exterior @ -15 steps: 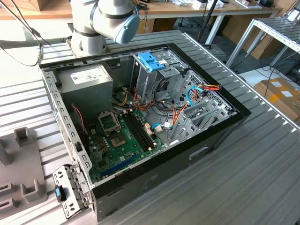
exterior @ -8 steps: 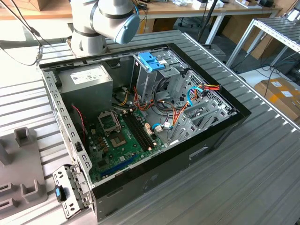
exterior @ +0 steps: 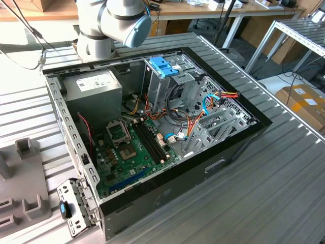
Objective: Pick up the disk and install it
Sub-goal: 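Pick up the disk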
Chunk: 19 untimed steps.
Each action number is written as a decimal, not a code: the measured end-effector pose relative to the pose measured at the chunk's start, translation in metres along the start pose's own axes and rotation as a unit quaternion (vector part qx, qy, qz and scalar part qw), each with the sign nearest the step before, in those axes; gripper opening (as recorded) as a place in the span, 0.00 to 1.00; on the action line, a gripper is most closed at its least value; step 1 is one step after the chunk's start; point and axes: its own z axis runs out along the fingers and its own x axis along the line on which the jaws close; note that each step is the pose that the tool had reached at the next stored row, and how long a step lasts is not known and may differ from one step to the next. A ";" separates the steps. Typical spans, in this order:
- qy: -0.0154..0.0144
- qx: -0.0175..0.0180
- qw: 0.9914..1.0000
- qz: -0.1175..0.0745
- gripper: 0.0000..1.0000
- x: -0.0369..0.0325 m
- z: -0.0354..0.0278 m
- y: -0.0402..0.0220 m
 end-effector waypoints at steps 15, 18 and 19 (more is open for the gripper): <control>-0.002 0.000 1.000 0.000 0.37 -0.0014 -0.0150 0.0008; -0.002 0.000 1.000 0.000 0.37 -0.0018 -0.0192 0.0010; -0.002 0.000 1.000 0.000 0.37 -0.0018 -0.0201 0.0010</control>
